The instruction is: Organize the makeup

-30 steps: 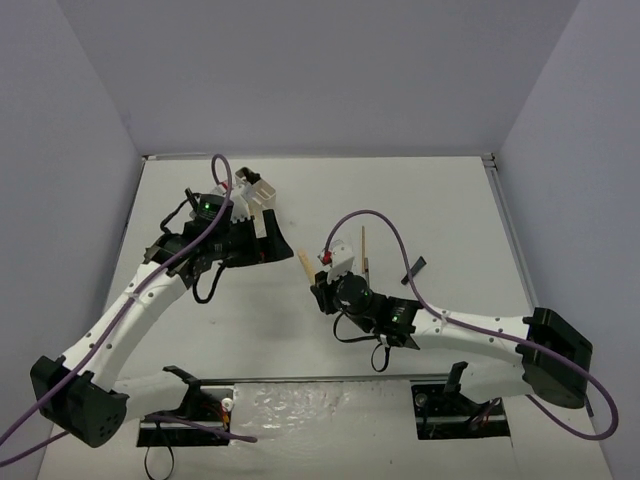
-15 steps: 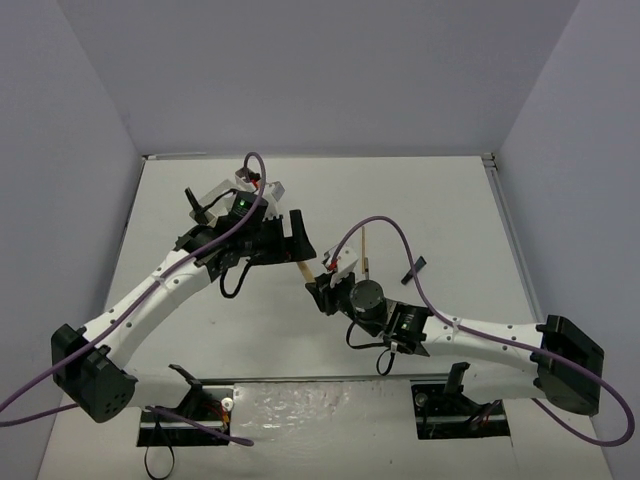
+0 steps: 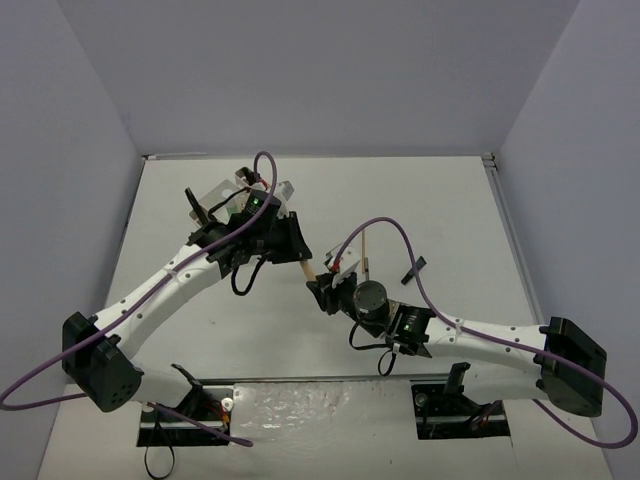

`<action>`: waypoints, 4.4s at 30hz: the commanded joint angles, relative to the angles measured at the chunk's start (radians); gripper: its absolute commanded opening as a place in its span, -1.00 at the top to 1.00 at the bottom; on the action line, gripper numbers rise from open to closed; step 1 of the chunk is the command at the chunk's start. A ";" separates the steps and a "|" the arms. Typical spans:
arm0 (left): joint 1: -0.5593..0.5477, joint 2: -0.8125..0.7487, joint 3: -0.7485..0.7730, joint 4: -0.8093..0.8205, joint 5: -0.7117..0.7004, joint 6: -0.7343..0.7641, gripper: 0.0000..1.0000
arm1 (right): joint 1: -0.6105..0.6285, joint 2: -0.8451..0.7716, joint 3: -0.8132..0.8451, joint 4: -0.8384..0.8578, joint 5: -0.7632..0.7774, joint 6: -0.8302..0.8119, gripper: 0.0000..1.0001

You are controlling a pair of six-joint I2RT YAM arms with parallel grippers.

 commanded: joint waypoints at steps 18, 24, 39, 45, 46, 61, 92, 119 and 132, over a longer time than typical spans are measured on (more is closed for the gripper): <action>0.100 0.023 0.191 0.232 -0.362 0.299 1.00 | -0.012 -0.113 0.107 -0.312 0.310 0.126 -0.93; 0.222 0.122 0.273 0.371 -0.408 0.406 1.00 | -0.063 -0.175 0.075 -0.392 0.316 0.185 -0.96; 0.339 0.419 0.463 0.498 -0.381 0.528 1.00 | -0.164 -0.264 0.030 -0.485 0.284 0.216 -0.97; 0.341 0.461 0.422 0.581 -0.375 0.552 1.00 | -0.175 -0.263 0.027 -0.510 0.294 0.241 -0.97; 0.340 0.464 0.406 0.593 -0.380 0.557 1.00 | -0.177 -0.265 0.026 -0.516 0.295 0.243 -0.97; 0.342 0.500 0.314 0.664 -0.417 0.600 0.71 | -0.199 -0.305 0.030 -0.622 0.371 0.325 -0.96; 0.342 -0.092 0.232 0.025 -0.321 0.360 -0.94 | -0.743 0.121 0.086 -0.653 0.090 0.487 -0.74; 0.334 -0.377 -0.074 -0.095 0.085 0.203 -0.94 | -0.657 0.141 0.064 -0.491 0.079 0.405 1.00; 0.116 -0.199 0.109 -0.056 0.037 0.117 -0.94 | -0.168 -0.165 0.069 -0.160 -0.002 0.017 1.00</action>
